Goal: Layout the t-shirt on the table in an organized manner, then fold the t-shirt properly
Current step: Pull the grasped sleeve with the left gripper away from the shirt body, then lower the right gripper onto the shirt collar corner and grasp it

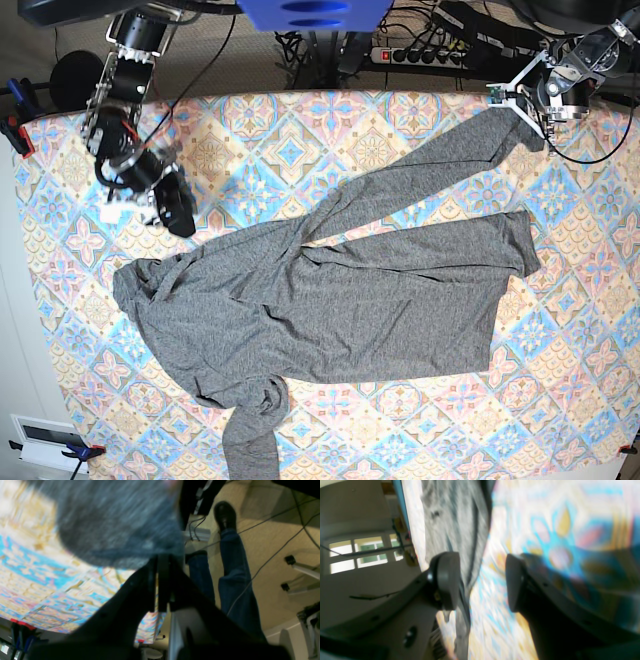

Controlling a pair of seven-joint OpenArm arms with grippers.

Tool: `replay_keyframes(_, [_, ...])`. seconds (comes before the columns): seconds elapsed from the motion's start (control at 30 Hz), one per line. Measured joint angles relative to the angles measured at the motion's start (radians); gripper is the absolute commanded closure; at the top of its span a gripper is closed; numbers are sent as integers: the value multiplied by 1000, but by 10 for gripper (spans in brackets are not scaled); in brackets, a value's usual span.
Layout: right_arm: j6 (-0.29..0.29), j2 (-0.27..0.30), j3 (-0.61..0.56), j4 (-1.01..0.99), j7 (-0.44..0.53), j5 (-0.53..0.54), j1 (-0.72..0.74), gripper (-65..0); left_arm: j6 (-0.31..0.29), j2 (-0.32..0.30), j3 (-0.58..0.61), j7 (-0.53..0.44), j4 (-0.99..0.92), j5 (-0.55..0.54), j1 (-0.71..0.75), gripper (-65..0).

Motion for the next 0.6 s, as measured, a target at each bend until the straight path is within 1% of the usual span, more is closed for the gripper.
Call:
replay_keyframes(0.1, [15, 3, -1, 1, -1, -92, 74, -281, 1, 2, 0, 10, -12, 23, -3, 0])
replay_keyframes(0.23, [12, 3, -5, 2, -11, -253, 122, -281, 4, 3, -1, 6, -11, 23, -6, 0])
replay_keyframes(0.3, [2, 9, -32, -2, -11, -324, 138, -281, 3, 3, -1, 6, -11, 22, -5, 0])
replay_keyframes(0.43, [19, 11, -121, -65, 2, -378, 205, -282, 3, 3, -1, 6, -11, 23, -3, 0])
replay_keyframes(0.53, [18, 3, -167, -129, -10, -415, 221, -282, 3, 3, -1, 6, -11, 23, -3, 0])
replay_keyframes(0.6, [10, 6, -183, -161, -13, -418, 230, -282, 3, 3, -1, 6, -11, 23, -3, 0])
